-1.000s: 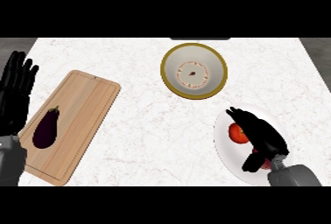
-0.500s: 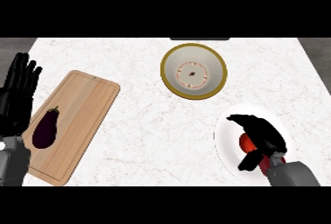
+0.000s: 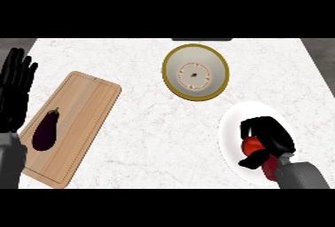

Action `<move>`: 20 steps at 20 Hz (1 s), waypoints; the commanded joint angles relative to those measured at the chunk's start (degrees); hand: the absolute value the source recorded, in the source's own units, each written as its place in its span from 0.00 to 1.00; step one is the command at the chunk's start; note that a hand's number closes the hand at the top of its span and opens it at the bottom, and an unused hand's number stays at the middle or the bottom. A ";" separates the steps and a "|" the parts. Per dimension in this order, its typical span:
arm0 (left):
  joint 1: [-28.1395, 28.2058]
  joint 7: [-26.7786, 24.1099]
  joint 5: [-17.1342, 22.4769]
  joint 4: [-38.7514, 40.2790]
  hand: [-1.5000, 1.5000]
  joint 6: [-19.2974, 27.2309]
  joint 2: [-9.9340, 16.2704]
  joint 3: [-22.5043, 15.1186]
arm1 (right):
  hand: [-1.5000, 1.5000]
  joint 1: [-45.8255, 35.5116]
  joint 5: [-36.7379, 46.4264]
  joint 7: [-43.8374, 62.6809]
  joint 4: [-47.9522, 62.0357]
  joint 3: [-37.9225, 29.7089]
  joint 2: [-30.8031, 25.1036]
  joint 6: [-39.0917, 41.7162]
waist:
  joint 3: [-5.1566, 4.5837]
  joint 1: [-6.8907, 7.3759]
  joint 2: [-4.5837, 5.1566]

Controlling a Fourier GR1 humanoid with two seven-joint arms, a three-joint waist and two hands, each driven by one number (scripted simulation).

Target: Pick the tomato from the plate and place it in the bowl

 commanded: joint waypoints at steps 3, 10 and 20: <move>0.19 0.02 -0.68 -0.16 0.50 0.65 -0.15 -0.02 | 1.00 -0.09 -4.11 -0.11 9.57 -14.54 -12.13 0.89 | 0.40 -0.54 0.53; 2.02 -0.82 -1.23 -1.88 0.50 0.71 -2.93 -2.22 | 1.00 -5.37 -5.67 -5.23 29.01 -24.42 -22.51 -2.67 | 0.43 0.74 0.48; 0.36 3.37 -0.97 -3.21 0.50 1.86 -0.61 0.18 | 1.00 -2.43 -14.36 -5.08 7.89 -30.16 -26.89 3.06 | 0.22 -1.26 -0.31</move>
